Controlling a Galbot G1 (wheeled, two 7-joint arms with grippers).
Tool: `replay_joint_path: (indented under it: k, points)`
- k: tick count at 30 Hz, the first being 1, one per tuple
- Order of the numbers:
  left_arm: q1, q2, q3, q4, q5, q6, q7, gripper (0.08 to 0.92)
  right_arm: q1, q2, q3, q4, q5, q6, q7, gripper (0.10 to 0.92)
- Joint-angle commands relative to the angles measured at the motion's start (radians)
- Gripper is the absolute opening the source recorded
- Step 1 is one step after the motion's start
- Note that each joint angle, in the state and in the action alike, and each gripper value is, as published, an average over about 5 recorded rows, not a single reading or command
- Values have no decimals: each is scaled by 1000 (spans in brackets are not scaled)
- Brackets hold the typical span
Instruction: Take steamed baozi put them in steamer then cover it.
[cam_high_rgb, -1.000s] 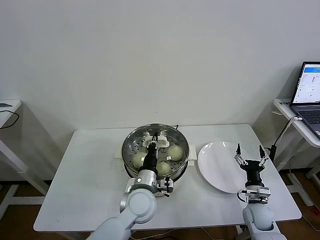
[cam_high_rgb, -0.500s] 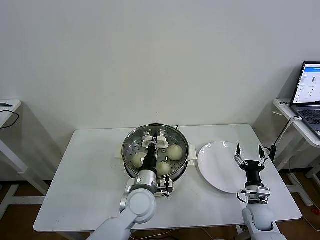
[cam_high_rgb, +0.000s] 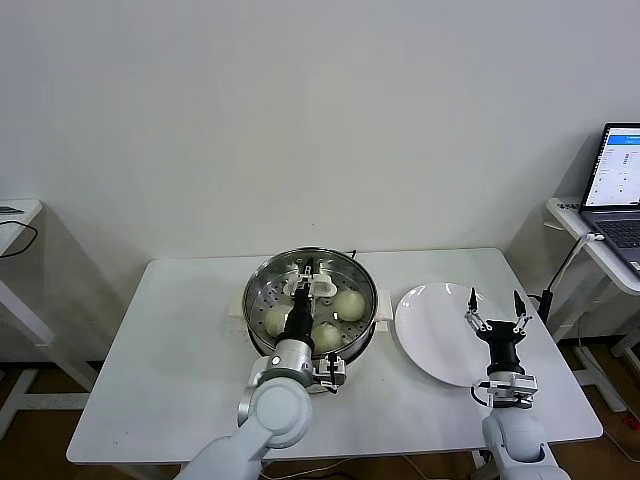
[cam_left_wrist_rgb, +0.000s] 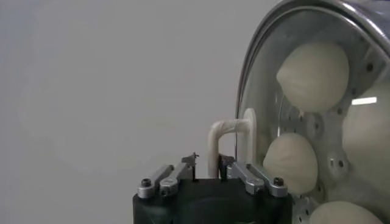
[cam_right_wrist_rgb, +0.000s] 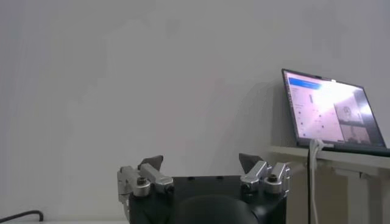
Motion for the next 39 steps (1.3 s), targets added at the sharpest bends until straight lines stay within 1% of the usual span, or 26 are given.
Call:
replay_joint_path:
  k: [1,6,10,13,18,22,24,27,29,31,33,35,39]
  points:
    - [17,18,-2,-57,-11,4,3,539,1,2,-2,4,-2,-3,1,823]
    - [45,37,-6,-107,-15,3,3,685,2,3,-3,11,-3,-5,2,823]
    - [70,62,-6,-158,-17,3,7,785,2,2,-3,15,-3,-6,3,823]
    - [92,84,-7,-197,-26,6,13,818,2,0,-2,17,-2,-6,3,823]
    - [128,120,-29,-278,-64,2,16,823,0,-7,-7,28,-2,-15,7,823]
    - [162,168,-98,-387,-224,-20,-11,823,-6,-26,-34,60,16,-86,39,823]
    - [183,191,-164,-439,-340,-47,-46,823,-7,-38,-53,77,43,-131,55,823]
    - [222,204,-326,-486,-588,-135,-182,823,-8,-52,-73,100,105,-170,45,823]
    - [255,197,-454,-481,-767,-236,-282,823,-10,-56,-82,109,146,-167,24,823]
    - [289,182,-558,-453,-909,-346,-344,823,-10,-56,-90,113,173,-154,11,823]
    - [334,152,-674,-410,-1069,-453,-383,823,-12,-57,-99,117,187,-145,2,823]
    - [382,121,-782,-367,-1219,-531,-403,823,-15,-58,-108,122,191,-144,1,823]
    - [462,79,-924,-253,-1418,-659,-396,823,-26,-62,-116,134,190,-144,2,823]
